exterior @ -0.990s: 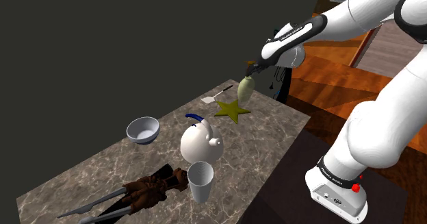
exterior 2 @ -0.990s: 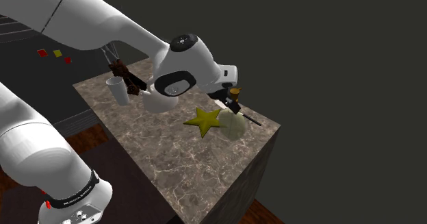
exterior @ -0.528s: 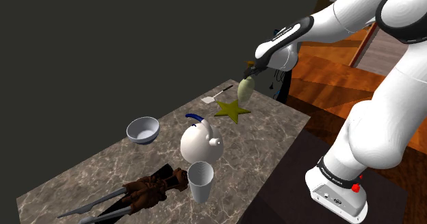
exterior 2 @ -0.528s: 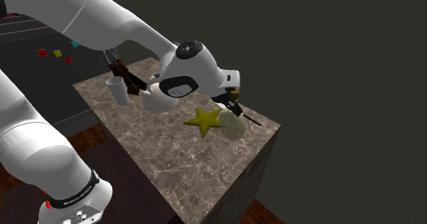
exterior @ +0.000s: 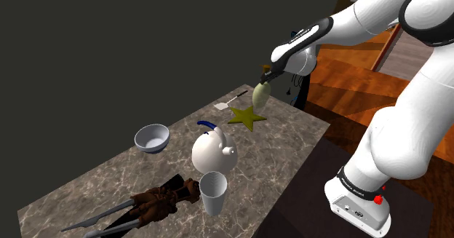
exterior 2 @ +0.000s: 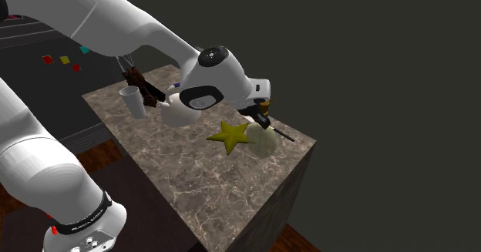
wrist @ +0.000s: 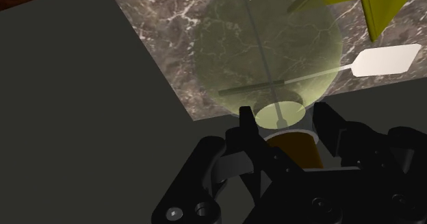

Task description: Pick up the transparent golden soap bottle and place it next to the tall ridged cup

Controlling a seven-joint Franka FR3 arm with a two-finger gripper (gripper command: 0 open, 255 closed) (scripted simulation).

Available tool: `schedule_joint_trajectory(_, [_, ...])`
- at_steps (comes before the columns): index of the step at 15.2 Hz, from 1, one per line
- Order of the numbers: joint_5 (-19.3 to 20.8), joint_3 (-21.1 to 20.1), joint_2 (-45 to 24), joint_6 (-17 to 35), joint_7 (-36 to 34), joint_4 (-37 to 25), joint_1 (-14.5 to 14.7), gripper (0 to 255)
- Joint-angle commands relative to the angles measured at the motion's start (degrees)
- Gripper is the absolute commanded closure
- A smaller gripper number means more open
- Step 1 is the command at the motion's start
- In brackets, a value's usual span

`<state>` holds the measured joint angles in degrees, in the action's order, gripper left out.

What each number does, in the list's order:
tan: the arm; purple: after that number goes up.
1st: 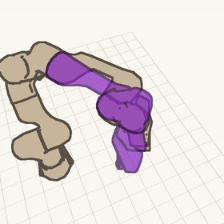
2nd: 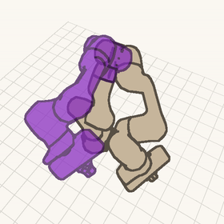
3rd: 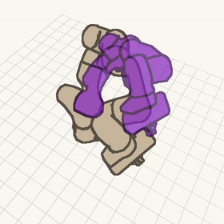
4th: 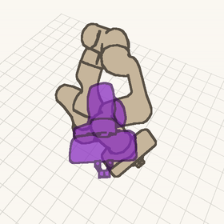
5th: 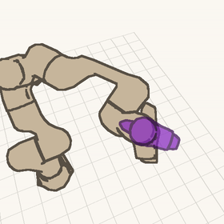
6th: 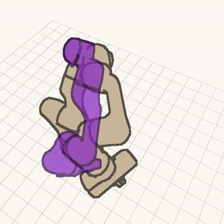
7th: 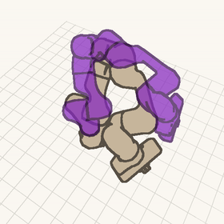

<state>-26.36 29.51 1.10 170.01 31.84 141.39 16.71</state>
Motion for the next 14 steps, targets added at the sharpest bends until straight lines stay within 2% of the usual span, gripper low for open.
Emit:
schedule_joint_trajectory(1, [0.0,0.0,0.0,0.0,0.0,0.0,0.0,255])
schedule_joint_trajectory(6, [0.0,0.0,0.0,0.0,0.0,0.0,0.0,255])
schedule_joint_trajectory(10, [8.7,-0.4,3.0,-2.5,-7.0,-0.2,-1.5,255])
schedule_joint_trajectory(14, [14.6,-1.4,5.5,-5.3,-11.9,-0.9,-3.3,255])
